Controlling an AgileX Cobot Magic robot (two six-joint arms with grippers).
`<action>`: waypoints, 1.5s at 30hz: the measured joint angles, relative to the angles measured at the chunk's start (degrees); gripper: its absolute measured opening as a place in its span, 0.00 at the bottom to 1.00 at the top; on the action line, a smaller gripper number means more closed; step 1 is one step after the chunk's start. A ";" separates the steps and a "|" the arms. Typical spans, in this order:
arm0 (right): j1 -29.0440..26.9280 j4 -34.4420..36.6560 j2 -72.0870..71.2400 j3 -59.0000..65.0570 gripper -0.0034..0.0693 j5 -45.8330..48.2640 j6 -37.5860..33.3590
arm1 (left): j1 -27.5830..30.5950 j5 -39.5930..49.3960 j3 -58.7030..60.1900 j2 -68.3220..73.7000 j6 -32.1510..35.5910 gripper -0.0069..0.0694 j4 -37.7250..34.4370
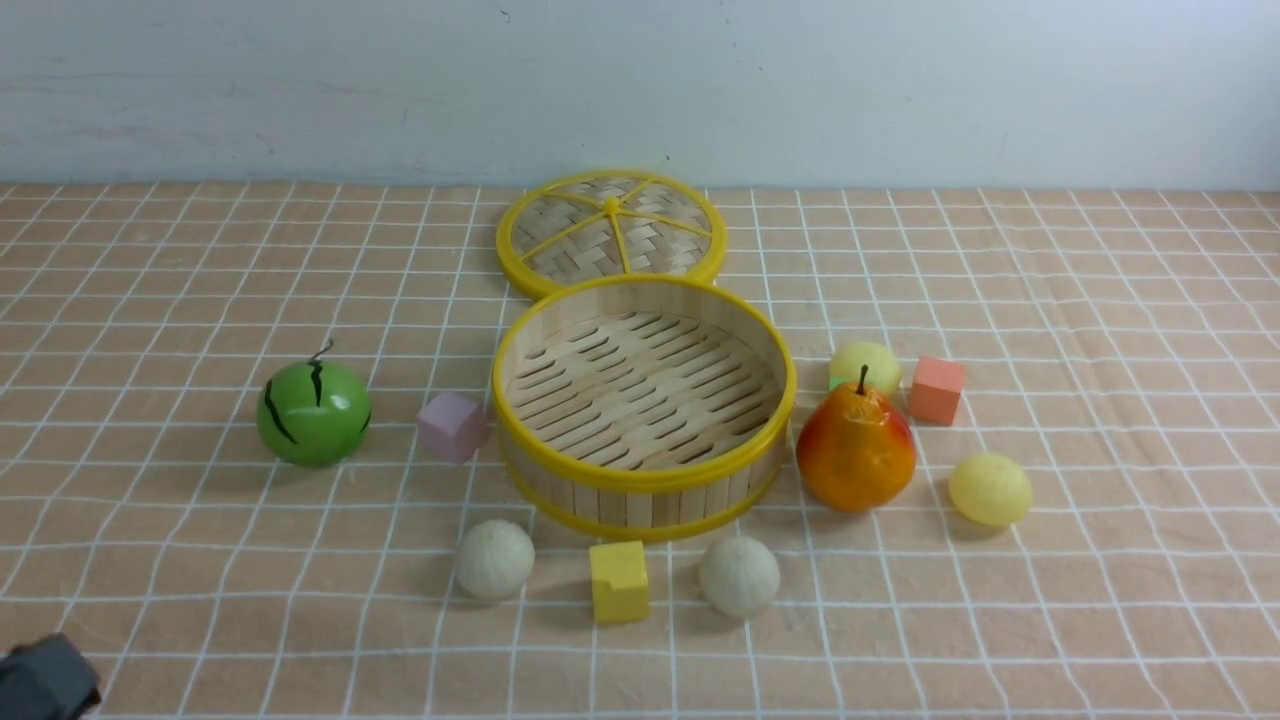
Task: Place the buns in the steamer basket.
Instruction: Use the left arm to grab a steamed stuffed bun
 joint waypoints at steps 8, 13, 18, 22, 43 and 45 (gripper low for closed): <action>0.00 0.00 0.00 0.00 0.38 0.00 0.00 | -0.06 20.03 -19.23 33.14 6.22 0.07 10.98; 0.00 0.00 0.00 0.00 0.38 0.00 0.00 | -6.83 15.62 -26.40 50.11 14.50 0.07 9.06; 0.00 0.00 0.00 0.00 0.38 0.00 0.00 | -20.71 11.00 -32.88 62.45 17.09 0.07 11.71; 0.00 0.00 0.00 0.00 0.38 0.00 0.00 | -21.48 6.74 -37.03 72.40 12.58 0.07 18.40; 0.00 0.00 0.00 0.00 0.38 0.00 0.00 | -15.32 -8.99 -40.34 88.54 15.75 0.54 18.25; 0.00 0.00 0.00 0.00 0.38 0.00 0.00 | -15.32 -9.37 -40.34 89.90 15.89 0.48 18.25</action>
